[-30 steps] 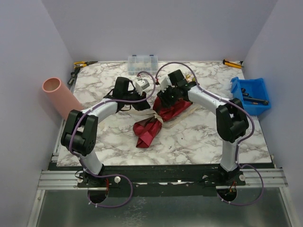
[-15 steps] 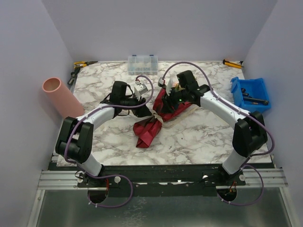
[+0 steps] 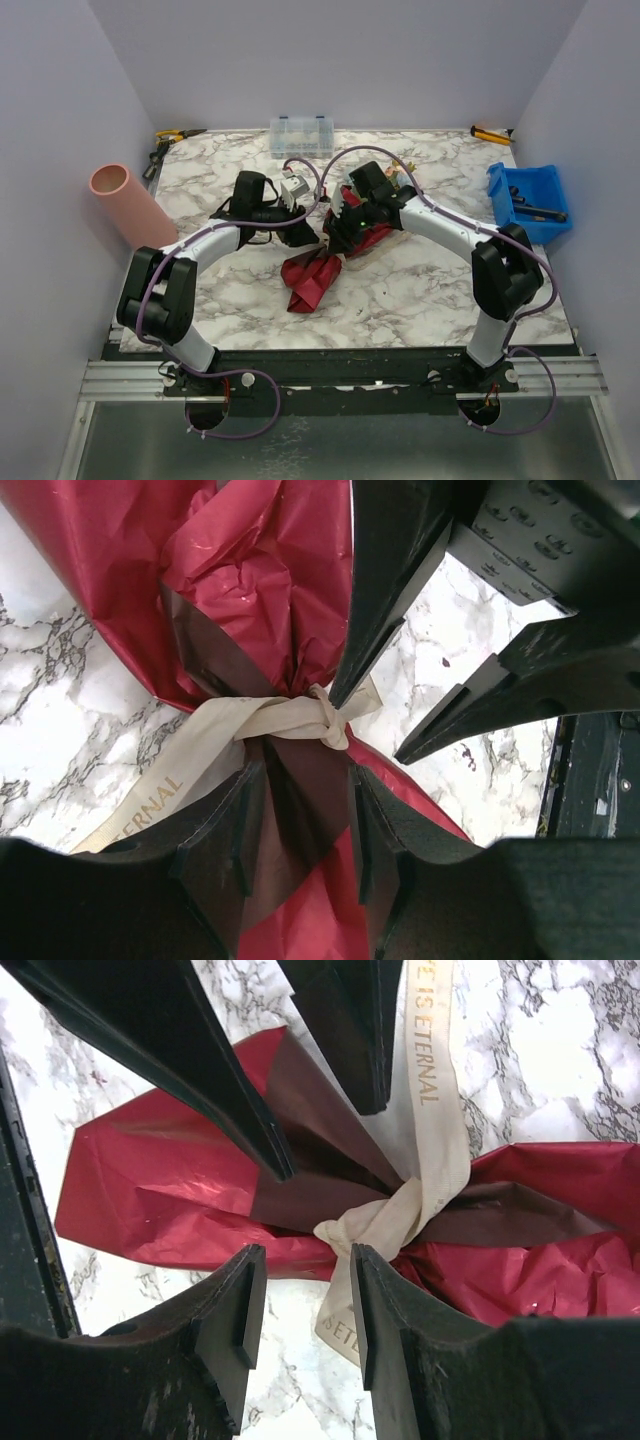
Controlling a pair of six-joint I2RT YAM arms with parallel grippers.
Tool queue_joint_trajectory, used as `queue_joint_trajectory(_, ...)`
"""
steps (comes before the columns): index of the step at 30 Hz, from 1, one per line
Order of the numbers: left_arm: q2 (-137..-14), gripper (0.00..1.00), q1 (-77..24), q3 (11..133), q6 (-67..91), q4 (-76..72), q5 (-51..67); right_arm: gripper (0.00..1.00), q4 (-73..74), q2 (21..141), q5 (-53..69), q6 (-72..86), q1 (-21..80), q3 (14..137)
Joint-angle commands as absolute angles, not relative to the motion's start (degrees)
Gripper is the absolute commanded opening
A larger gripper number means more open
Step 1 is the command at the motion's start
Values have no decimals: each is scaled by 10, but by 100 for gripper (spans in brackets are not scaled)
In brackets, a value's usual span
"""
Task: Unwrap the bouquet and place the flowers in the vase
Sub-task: Untie the ribbon from the wrapping paper.
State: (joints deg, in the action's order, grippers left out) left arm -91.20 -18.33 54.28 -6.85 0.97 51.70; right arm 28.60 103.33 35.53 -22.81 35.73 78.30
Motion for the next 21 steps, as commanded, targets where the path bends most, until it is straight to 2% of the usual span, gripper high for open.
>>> queue_joint_trajectory(1,-927,44,-172,537,-53,-21,532,46,279,1059,326,-229,358,803)
queue_joint_trajectory(7,-929,44,-163,533,-40,-33,536,40,269,1071,317,-229,359,806)
queue_joint_trajectory(11,-933,42,-161,530,-37,-40,537,25,265,1065,315,-236,359,801)
queue_joint_trajectory(15,-937,38,-161,527,-35,-49,542,2,270,1054,323,-243,358,806)
queue_joint_trajectory(21,-937,37,-162,517,-32,-76,559,0,264,1045,331,-249,358,808)
